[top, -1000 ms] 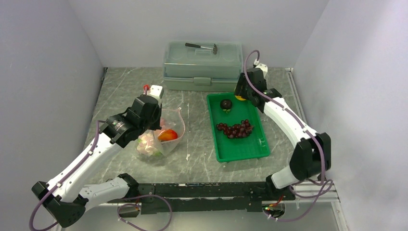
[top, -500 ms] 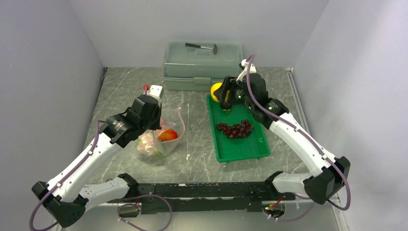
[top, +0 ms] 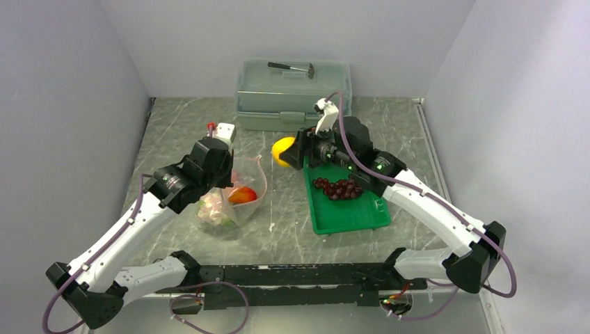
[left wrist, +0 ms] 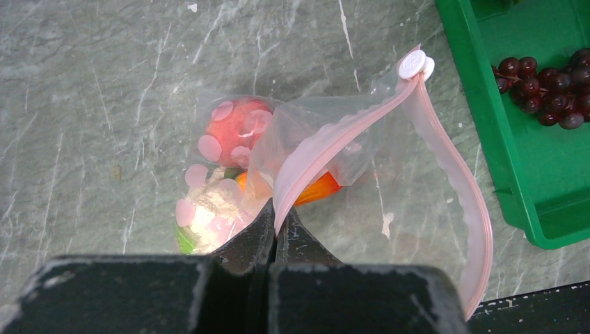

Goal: Place the food in the zip-top bag and seal the zipper
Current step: Place the fake fruit in the zipper food storage bag.

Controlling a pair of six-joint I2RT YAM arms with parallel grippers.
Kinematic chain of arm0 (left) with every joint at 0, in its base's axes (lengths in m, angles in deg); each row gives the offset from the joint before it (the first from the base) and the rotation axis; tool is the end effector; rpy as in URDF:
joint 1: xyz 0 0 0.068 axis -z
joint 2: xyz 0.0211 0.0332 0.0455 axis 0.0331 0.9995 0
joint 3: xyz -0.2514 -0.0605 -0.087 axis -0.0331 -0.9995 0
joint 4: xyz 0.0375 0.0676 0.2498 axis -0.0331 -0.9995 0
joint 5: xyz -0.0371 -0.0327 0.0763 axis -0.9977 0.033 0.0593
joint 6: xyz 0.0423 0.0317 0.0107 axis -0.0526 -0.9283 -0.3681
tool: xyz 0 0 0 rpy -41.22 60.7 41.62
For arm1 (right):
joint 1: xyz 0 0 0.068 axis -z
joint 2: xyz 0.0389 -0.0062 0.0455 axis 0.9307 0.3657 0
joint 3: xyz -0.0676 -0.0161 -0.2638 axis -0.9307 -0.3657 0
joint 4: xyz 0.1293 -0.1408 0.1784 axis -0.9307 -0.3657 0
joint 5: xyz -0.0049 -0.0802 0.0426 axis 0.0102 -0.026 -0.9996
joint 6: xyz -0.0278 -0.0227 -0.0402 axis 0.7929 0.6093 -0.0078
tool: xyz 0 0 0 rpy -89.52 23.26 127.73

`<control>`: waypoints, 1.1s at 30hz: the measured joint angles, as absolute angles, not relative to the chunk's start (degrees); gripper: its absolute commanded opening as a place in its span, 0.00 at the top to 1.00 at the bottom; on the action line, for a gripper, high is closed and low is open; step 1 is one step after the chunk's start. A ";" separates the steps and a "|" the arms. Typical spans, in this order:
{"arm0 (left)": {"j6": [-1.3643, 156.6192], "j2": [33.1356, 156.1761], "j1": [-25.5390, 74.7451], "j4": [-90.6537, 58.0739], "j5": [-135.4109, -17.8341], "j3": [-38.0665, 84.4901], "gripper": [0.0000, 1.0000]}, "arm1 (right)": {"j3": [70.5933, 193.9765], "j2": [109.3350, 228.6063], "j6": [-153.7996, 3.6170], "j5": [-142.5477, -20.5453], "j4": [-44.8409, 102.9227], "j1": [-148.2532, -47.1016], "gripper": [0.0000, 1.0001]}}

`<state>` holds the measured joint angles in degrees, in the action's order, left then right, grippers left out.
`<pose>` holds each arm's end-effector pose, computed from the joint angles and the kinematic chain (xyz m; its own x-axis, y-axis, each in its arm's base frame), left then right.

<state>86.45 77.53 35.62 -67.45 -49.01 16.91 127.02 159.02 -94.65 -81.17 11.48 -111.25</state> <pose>0.1632 -0.1105 0.3586 -0.6240 0.0644 -0.7788 0.1709 0.9837 -0.0556 0.2055 0.1958 0.3847 -0.5514 0.0908 -0.8293 -0.5757 0.6780 0.4570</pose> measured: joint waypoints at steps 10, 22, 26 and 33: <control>86.47 77.60 35.62 -67.45 -49.01 16.91 1.00 | 127.15 162.28 -92.88 -83.45 13.43 -117.81 0.61; 86.47 77.60 35.62 -67.45 -49.01 16.91 1.00 | 131.98 170.76 -91.59 -82.94 13.41 -124.25 0.59; 86.47 77.60 35.62 -67.45 -49.01 16.91 1.00 | 134.19 172.90 -90.87 -81.83 13.25 -125.89 0.57; 86.47 77.57 35.62 -67.45 -48.99 16.91 1.00 | 135.26 175.59 -90.45 -80.08 12.95 -127.42 0.49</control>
